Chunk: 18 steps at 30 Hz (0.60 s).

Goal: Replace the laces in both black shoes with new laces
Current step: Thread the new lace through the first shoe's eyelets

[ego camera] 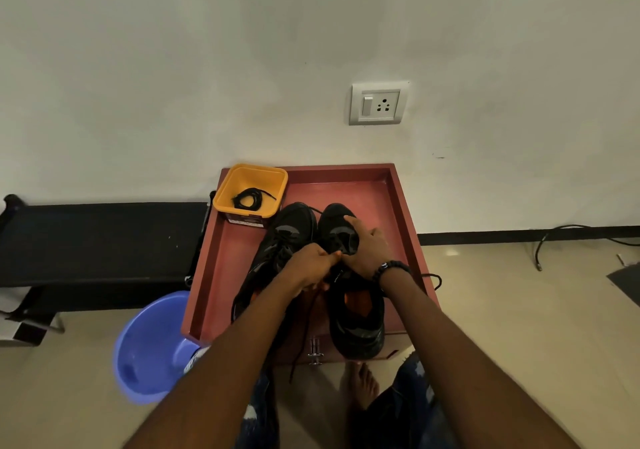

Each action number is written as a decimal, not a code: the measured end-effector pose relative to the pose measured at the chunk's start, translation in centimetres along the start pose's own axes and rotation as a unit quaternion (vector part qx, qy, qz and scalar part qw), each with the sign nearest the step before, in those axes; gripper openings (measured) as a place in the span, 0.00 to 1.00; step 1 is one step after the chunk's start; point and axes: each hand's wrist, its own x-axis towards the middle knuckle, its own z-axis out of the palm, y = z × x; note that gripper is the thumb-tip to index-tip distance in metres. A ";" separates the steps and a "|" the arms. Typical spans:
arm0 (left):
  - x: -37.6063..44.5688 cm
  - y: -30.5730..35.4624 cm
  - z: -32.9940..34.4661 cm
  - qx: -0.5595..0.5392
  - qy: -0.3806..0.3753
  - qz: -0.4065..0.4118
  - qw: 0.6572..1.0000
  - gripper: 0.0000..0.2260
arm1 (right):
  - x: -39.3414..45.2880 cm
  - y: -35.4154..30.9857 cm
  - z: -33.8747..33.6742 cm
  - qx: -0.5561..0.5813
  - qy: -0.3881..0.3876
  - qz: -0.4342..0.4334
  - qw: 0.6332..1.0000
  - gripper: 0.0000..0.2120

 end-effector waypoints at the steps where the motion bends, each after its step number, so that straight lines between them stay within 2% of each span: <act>1: 0.5 0.1 0.4 -0.011 0.028 0.007 1.000 0.16 | 0.0 0.1 0.1 0.002 0.003 -0.004 1.000 0.37; 5: 1.6 -0.3 1.1 -0.019 0.102 0.045 0.994 0.14 | -0.2 0.5 0.5 0.020 0.025 -0.015 0.999 0.34; 8: 1.2 -0.4 0.9 -0.023 0.103 0.037 0.994 0.15 | -0.4 0.4 0.4 0.028 0.029 -0.012 0.999 0.33; 11: 1.1 0.1 1.2 0.028 0.083 0.026 0.996 0.18 | -0.7 0.2 0.5 0.034 0.032 -0.011 0.999 0.32; 16: 2.3 -0.2 1.8 0.078 0.095 0.036 0.992 0.12 | -0.9 0.2 0.6 0.035 0.034 -0.013 0.999 0.33; 18: 2.3 -0.3 1.4 0.060 0.099 0.054 0.992 0.11 | -0.9 0.3 0.6 0.044 0.030 -0.013 0.999 0.34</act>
